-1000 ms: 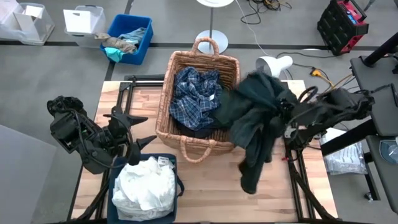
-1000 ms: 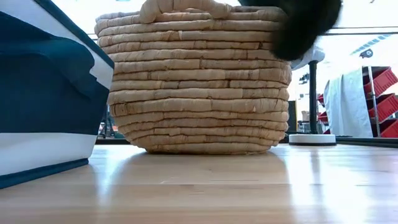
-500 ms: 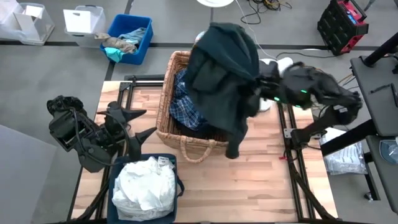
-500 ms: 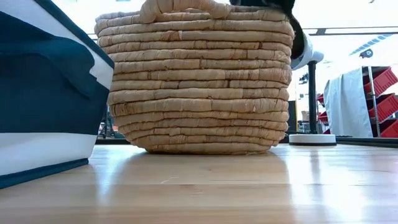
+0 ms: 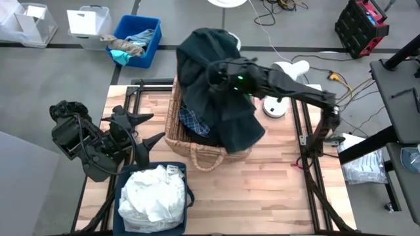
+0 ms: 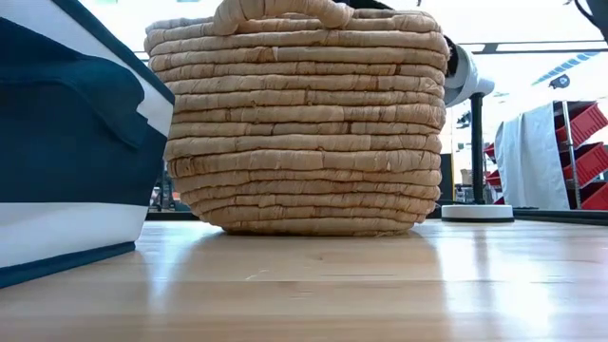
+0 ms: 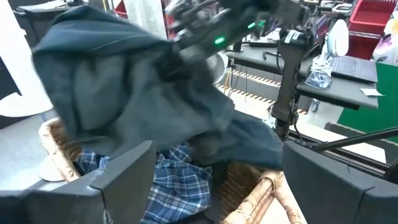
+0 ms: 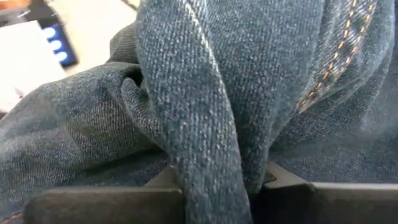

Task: Sort clothes
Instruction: Put the dark blue pants into the brown basket

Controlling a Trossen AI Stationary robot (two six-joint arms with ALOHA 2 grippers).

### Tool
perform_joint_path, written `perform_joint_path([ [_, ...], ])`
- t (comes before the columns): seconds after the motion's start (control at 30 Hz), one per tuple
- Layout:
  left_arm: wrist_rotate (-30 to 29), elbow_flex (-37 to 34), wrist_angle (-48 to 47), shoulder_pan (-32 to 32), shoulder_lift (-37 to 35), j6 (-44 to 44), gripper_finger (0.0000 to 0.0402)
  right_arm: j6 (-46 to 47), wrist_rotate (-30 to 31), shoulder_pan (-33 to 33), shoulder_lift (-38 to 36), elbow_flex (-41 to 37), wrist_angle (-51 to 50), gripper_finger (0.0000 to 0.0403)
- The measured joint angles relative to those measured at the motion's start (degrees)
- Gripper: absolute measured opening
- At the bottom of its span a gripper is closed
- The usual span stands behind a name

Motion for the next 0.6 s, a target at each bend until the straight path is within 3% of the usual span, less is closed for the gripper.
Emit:
perform_joint_path([
  [0.13,0.03,0.00,0.03,0.00,0.00,-0.15,0.0322,0.90,0.95,-1.58,4.42,0.00,3.52,0.0043],
  [0.37,0.07,0.00,0.24,0.00,0.00,0.72,0.0322,11.70,0.54,-1.40,11.04,-0.90,-10.02,0.0043],
  [0.6,-0.42,0.00,0.24,0.00,0.00,2.66,0.0322,12.43,-3.61,-1.65,19.87,-1.88,-10.09,0.0043],
])
